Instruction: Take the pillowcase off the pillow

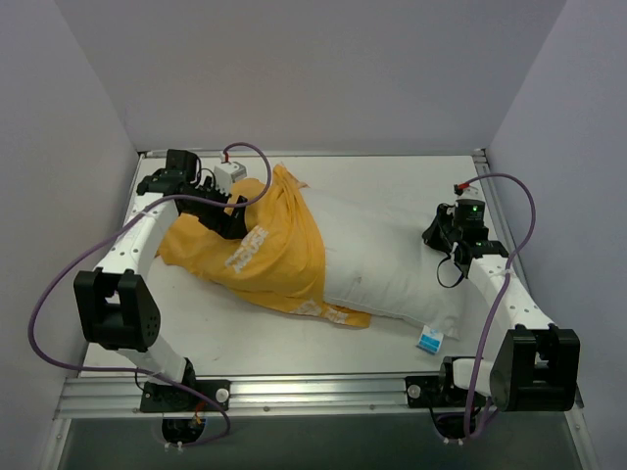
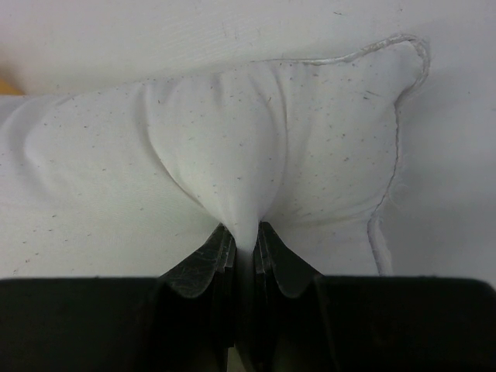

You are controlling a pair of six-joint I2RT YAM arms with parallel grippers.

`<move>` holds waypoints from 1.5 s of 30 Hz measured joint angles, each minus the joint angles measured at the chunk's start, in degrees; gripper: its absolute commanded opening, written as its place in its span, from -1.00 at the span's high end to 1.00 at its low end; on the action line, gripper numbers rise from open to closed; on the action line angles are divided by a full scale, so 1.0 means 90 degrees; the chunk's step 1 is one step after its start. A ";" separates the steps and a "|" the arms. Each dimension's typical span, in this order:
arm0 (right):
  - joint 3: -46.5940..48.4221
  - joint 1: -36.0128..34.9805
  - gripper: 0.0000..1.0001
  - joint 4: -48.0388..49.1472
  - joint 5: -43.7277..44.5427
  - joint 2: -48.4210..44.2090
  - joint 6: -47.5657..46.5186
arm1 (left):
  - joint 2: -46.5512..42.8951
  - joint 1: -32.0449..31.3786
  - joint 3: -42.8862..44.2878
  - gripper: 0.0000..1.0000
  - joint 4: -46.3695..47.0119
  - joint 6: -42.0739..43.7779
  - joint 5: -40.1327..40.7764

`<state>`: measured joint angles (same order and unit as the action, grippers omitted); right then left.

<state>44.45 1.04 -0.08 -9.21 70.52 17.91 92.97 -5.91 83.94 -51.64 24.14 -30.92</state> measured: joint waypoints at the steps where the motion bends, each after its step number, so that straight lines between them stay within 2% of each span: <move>1: 0.0000 0.0000 1.00 -0.0002 0.0000 0.0000 -0.0002 | 0.0073 -0.0010 0.0000 -0.84 0.0087 -0.0015 0.0002; 2: 0.0000 0.0000 1.00 -0.0002 0.0000 0.0000 -0.0002 | 0.0168 -0.0015 0.0000 -0.74 0.0143 -0.0066 0.0007; 6: 0.0000 -0.0002 1.00 0.0002 -0.0015 0.0000 0.0000 | 0.0573 0.0007 -0.0005 0.06 0.0260 -0.0199 -0.0017; 7: 0.0000 -0.0002 1.00 0.0002 -0.0019 0.0002 0.0002 | 0.0617 0.0010 -0.0005 0.82 0.0270 -0.0214 -0.0053; 8: 0.0000 -0.0002 1.00 0.0002 -0.0022 0.0005 0.0002 | 0.0639 0.0022 -0.0005 0.95 0.0270 -0.0245 -0.0070; 13: 0.0012 -0.0002 1.00 0.0000 -0.0024 0.0012 0.0002 | 0.0639 0.0340 -0.0002 0.95 0.0270 -0.0308 -0.0352; 17: 0.0075 0.0002 1.00 -0.0012 -0.0136 0.0053 0.0015 | 0.0563 0.0952 0.0015 0.95 0.0129 -0.0308 -0.0787; 22: 0.0112 0.0114 1.00 -0.0066 -0.0248 0.0073 0.0012 | 0.0454 0.1894 0.0092 0.95 -0.0080 -0.0097 -0.0760; 25: 0.0197 0.0151 1.00 -0.0124 -0.0401 0.0075 0.0012 | 0.0449 0.2222 0.0121 0.95 -0.0321 -0.0049 -0.0736; 28: 0.0277 0.0187 1.00 -0.0199 -0.0554 0.0085 0.0012 | 0.0444 0.2324 0.0165 0.95 -0.0449 0.0015 -0.0359; 34: 0.0401 0.0391 1.00 -0.0347 -0.0950 0.0126 0.0053 | 0.0185 0.2324 0.0189 0.96 -0.0369 0.0121 0.0940; 40: 0.0529 0.0401 1.00 -0.0517 -0.1132 0.0192 0.0046 | -0.0483 0.2244 0.0192 0.96 -0.0304 0.0342 0.1265; 45: 0.0702 0.0391 1.00 -0.0736 -0.1129 0.0192 -0.0002 | -0.0500 0.2193 0.0192 0.95 -0.0134 0.0347 0.1537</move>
<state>50.76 4.56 -6.70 -19.38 72.25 17.89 88.47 13.82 85.67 -52.84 27.27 -17.08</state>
